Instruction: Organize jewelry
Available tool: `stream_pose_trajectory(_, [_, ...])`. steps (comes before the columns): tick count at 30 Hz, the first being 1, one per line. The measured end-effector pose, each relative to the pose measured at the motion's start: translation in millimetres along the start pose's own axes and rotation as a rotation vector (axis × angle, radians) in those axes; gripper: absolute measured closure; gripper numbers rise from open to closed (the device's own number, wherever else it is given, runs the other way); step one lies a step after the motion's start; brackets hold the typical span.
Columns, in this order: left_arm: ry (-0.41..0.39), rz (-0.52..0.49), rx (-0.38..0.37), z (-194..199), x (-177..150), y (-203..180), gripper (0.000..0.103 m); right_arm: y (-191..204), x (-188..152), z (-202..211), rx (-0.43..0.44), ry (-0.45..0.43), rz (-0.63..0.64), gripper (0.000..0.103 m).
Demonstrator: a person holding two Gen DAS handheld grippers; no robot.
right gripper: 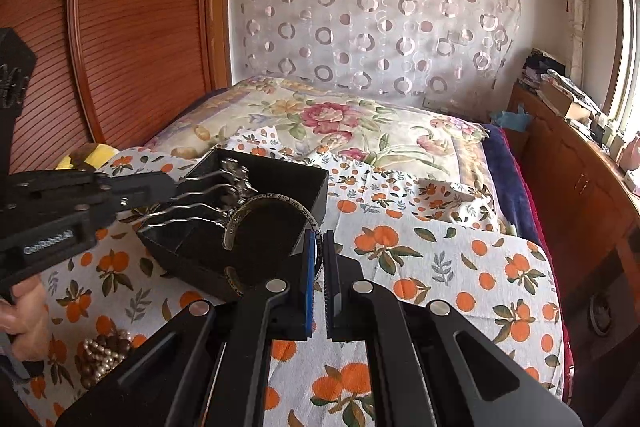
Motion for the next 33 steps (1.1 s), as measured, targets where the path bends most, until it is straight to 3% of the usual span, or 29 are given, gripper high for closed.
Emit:
stream_pose_trajectory(13, [-0.038,-0.055,0.072,31.2,4.8,3.2,0.101,18.9,12.4,-13.7,0.007,-0.002,0.041,0.098])
stream_pose_trajectory(20, [-0.041,-0.075,0.101,57.9,-11.0,12.2,0.1,32.0,19.5,-27.5,0.016,0.016,0.049,0.098])
stream_pose_trajectory(27, [-0.027,-0.078,0.114,78.4,-39.5,15.8,0.093,40.6,17.8,-33.0,0.03,0.03,0.065,0.093])
stream_pose_trajectory(30, [-0.012,-0.093,0.125,82.1,-52.7,12.7,0.082,38.7,16.0,-30.0,0.028,0.027,0.072,0.092])
stream_pose_trajectory(33, [0.004,-0.095,0.113,85.1,-67.9,9.4,0.079,32.5,10.5,-17.3,0.032,0.01,0.066,0.092])
Point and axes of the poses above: each gripper's, at about its wrist camera, not at the fingertips, and z roughly against the way its jaws point, y to its left, x to its top, the point moved 7 cm from there along -z, roughly the way its jaws point, and after that the axes turned 12 degrees about -x, right-handed, at the moved point
